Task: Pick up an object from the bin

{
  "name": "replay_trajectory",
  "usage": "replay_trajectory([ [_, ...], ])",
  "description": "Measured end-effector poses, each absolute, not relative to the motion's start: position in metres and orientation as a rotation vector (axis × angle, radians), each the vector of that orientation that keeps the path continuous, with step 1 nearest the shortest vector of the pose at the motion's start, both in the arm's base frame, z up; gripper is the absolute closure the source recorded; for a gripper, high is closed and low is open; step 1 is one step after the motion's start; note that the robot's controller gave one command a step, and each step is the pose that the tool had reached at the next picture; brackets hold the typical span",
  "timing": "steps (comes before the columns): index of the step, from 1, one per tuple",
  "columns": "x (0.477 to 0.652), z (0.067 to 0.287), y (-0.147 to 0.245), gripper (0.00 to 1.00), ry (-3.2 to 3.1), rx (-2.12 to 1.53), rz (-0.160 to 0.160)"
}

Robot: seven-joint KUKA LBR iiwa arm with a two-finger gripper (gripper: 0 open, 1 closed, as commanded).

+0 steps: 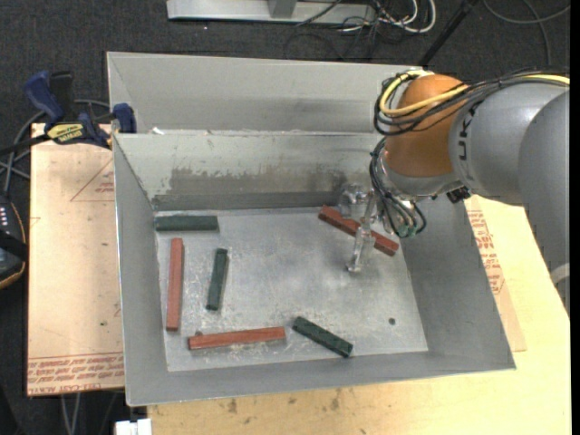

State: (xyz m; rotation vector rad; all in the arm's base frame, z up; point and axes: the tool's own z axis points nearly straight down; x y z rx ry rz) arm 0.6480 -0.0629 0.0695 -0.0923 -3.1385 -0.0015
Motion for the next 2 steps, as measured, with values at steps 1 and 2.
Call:
replay_trajectory([
  [1,0.6429,0.0702,-0.0932,0.0,-3.097,-0.539,-0.001],
  [2,0.6434,0.0708,-0.0921,1.0,-3.098,-0.535,-0.001],
])
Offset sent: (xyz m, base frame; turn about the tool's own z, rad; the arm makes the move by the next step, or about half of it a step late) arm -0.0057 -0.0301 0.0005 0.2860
